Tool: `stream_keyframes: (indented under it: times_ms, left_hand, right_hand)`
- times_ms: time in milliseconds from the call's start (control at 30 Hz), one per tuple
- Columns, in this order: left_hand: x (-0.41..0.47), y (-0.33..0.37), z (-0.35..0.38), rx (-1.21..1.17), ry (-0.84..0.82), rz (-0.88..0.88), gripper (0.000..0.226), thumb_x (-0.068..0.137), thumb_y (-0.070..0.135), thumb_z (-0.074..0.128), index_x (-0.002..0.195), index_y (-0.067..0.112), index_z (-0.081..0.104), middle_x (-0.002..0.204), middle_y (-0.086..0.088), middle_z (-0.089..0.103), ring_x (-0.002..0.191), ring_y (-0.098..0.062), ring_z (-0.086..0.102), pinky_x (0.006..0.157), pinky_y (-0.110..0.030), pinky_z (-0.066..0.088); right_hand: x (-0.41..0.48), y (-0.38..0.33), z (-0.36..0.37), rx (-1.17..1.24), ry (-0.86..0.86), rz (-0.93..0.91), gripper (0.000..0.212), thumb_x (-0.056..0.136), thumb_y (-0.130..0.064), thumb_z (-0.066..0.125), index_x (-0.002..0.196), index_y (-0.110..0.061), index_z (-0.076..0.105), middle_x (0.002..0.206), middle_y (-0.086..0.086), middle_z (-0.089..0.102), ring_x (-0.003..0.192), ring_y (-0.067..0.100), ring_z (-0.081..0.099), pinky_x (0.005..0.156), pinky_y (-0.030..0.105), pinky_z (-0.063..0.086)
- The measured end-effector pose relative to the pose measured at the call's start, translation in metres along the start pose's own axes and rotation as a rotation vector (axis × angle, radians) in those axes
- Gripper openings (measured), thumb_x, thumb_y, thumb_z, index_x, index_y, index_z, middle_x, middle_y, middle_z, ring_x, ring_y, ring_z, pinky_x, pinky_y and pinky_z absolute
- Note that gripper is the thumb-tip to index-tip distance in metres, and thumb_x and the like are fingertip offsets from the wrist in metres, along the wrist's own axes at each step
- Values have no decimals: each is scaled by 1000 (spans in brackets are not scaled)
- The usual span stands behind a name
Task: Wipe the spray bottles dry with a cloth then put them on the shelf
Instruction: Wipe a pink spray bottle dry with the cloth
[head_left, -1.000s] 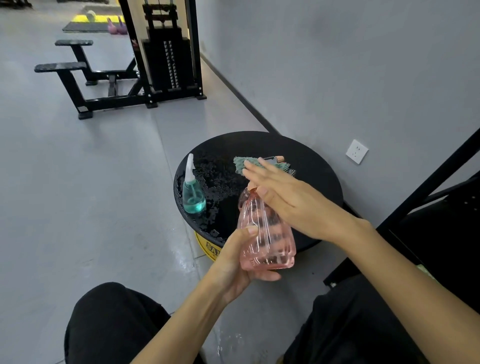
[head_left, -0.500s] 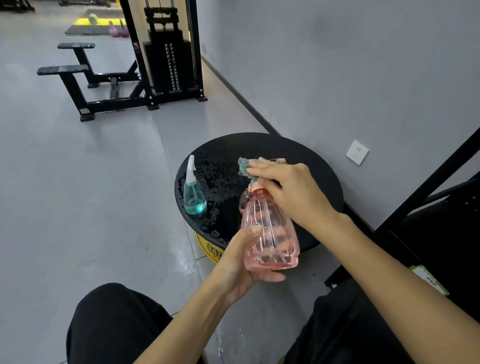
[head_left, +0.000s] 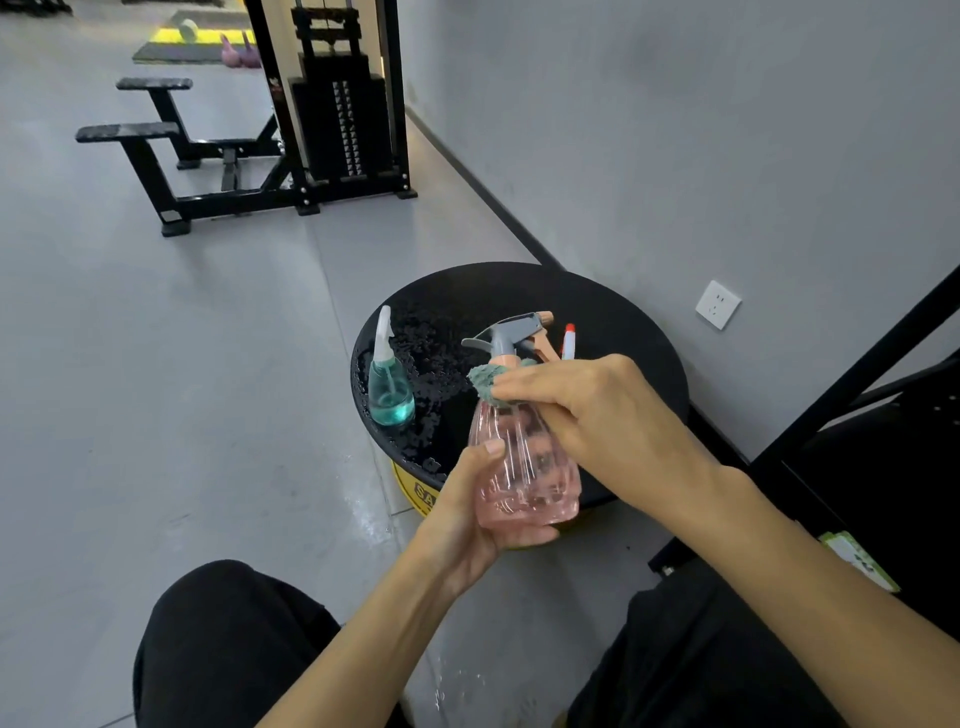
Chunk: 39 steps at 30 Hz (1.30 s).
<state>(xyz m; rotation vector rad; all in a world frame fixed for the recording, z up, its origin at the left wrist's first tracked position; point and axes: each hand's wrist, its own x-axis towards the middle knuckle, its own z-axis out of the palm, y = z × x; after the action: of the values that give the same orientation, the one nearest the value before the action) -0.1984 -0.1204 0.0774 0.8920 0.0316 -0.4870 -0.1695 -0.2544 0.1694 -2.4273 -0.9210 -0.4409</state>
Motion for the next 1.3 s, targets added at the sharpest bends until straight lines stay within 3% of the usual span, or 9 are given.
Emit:
stream_keyframes:
  times_ms: [167, 300, 467, 533, 633, 833, 967, 1067, 1300]
  left_hand:
    - [-2, 8, -3, -24, -5, 13, 54, 56, 45, 69, 98, 11, 68, 83, -13, 73, 68, -31, 72, 45, -30, 56]
    - [-3, 9, -1, -14, -57, 10, 60, 56, 43, 73, 103, 8, 68, 85, -14, 73, 65, -32, 71, 45, -30, 57]
    - [-3, 9, 1, -18, -39, 53, 36, 62, 47, 70, 85, 20, 78, 82, -8, 70, 68, -22, 70, 52, -34, 58]
    - [-2, 9, 1, -82, -23, 51, 57, 56, 53, 79, 100, 18, 73, 89, -9, 71, 75, -22, 71, 53, -35, 57]
    - [-5, 7, 4, -85, -6, 51, 66, 72, 70, 52, 117, 23, 65, 100, -3, 74, 85, -18, 72, 55, -34, 58]
    - [-5, 2, 7, -27, -62, 56, 65, 50, 83, 64, 97, 39, 75, 103, -1, 74, 76, -22, 73, 53, -35, 60]
    - [-5, 2, 4, -54, -21, 68, 57, 70, 76, 41, 97, 39, 75, 101, 1, 74, 80, -20, 73, 59, -41, 59]
    - [-5, 5, 4, -158, -5, 110, 60, 75, 63, 33, 114, 29, 64, 102, 0, 75, 87, -16, 73, 62, -34, 60]
    - [-3, 3, 1, -38, 1, 83, 54, 73, 69, 44, 101, 35, 74, 105, 1, 73, 90, -17, 71, 68, -39, 60]
  right_hand:
    - [-9, -7, 5, 34, 8, -27, 31, 90, -14, 53, 116, -15, 69, 125, -5, 65, 122, 5, 54, 106, 25, 41]
    - [-14, -4, 9, 135, -110, 99, 51, 96, -32, 45, 146, -23, 38, 157, -13, 24, 141, -11, 9, 116, 15, 11]
    - [-22, -19, 20, 51, -103, 134, 53, 100, -39, 25, 147, -17, 36, 158, -9, 23, 146, 1, 3, 121, 33, -1]
    - [-29, -27, 23, 3, -103, 142, 52, 100, -37, 24, 148, -19, 35, 158, -11, 20, 146, 1, 1, 121, 38, 1]
    - [-35, -32, 23, -77, -122, 145, 55, 100, -43, 23, 150, -22, 29, 159, -14, 13, 146, 0, -2, 119, 35, 13]
    - [-17, -8, 19, -4, -162, 307, 78, 90, -68, 19, 154, -25, 10, 160, -14, 1, 144, -3, -9, 121, 28, 7]
    - [-27, -21, 21, 55, -206, 304, 77, 92, -65, 22, 153, -25, 0, 159, -18, -9, 141, -7, -19, 116, 19, -4]
    - [-41, -36, 23, -54, -218, 231, 75, 94, -64, 17, 153, -23, 1, 160, -14, -10, 143, -2, -17, 118, 22, -3]
    - [-29, -28, 28, -155, -184, 249, 75, 90, -67, 15, 153, -26, 12, 160, -16, -1, 145, -2, -10, 117, 30, 8]
